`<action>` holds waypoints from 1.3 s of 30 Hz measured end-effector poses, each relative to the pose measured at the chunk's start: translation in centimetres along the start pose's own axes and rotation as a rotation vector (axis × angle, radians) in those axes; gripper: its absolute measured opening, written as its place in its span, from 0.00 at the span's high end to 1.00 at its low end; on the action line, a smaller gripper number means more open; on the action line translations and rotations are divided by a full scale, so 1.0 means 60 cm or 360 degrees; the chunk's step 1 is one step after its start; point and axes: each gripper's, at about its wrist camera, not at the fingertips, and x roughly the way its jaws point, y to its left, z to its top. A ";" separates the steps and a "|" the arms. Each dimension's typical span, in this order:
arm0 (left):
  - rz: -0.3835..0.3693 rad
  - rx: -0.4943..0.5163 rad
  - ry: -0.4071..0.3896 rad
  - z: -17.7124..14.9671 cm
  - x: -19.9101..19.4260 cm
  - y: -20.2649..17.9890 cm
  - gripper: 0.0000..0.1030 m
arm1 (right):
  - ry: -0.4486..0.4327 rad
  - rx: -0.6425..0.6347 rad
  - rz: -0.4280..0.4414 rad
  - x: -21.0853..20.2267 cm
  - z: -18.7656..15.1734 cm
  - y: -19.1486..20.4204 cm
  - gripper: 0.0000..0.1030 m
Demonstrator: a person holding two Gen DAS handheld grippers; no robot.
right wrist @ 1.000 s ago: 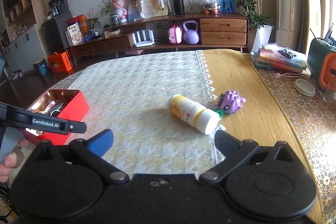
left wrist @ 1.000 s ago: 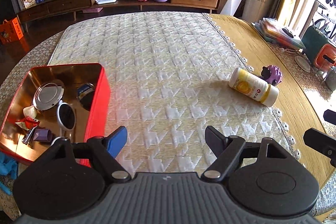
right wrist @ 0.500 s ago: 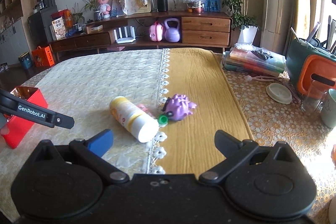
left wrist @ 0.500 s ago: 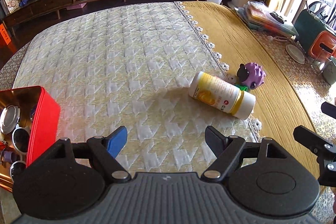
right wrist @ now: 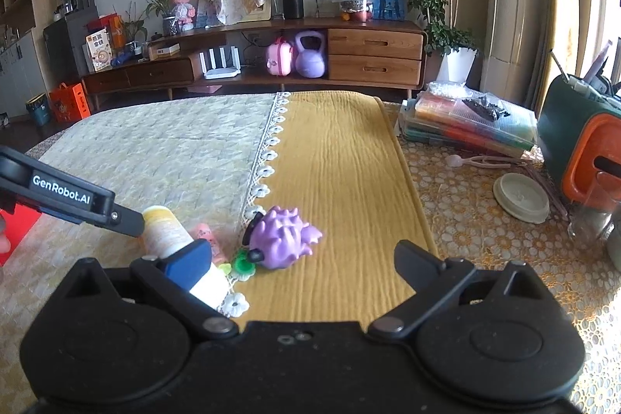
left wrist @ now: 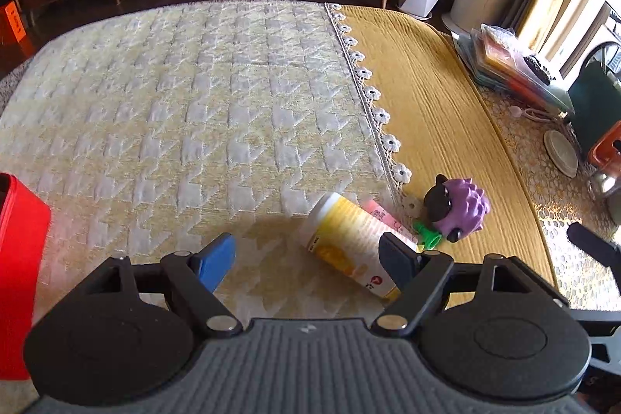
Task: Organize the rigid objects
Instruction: 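Move the left tool to the yellow-and-white bottle while the right tool approaches the purple hedgehog toy, then close the left tool on the yellow-and-white bottle while the right tool grasps the purple hedgehog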
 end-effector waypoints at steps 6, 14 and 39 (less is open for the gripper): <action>-0.0044 -0.0154 0.0094 0.015 0.031 -0.009 0.21 | 0.0056 0.0014 0.0032 0.037 0.004 -0.001 0.08; -0.0085 -0.0345 0.0173 0.027 0.062 -0.020 0.22 | 0.0064 -0.0056 0.0085 0.062 0.009 0.010 0.14; -0.0136 -0.0412 0.0148 0.008 0.078 0.000 0.31 | 0.0134 -0.0052 0.0082 0.126 0.004 0.023 0.35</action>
